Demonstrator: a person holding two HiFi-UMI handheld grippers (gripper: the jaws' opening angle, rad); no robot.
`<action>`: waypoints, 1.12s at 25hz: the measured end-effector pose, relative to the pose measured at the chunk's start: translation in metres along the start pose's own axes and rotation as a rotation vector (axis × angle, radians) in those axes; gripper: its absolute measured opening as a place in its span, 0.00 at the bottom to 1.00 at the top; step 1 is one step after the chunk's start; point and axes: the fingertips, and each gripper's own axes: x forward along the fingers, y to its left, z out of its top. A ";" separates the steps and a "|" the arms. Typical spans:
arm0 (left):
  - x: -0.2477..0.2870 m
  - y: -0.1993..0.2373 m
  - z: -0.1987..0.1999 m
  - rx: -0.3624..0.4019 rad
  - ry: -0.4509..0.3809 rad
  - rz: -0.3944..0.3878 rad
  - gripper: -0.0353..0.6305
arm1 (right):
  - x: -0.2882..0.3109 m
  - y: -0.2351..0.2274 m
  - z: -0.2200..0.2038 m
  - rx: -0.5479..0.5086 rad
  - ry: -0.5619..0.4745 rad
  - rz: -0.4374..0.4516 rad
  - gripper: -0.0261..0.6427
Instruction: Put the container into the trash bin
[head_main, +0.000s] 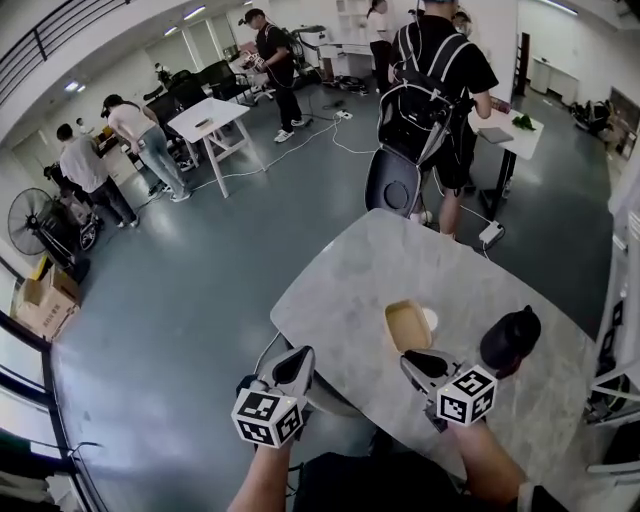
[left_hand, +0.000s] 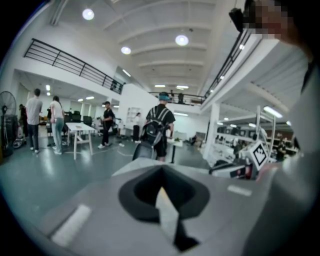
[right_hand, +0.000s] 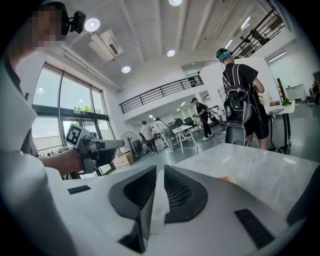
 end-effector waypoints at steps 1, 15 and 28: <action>0.010 -0.004 0.001 0.001 0.003 -0.005 0.06 | 0.001 -0.008 -0.002 0.001 0.018 0.000 0.11; 0.108 -0.042 -0.038 0.074 0.143 -0.225 0.07 | 0.014 -0.050 -0.053 0.083 0.179 -0.081 0.20; 0.178 -0.105 -0.105 0.214 0.337 -0.550 0.30 | -0.013 -0.079 -0.078 0.206 0.142 -0.222 0.20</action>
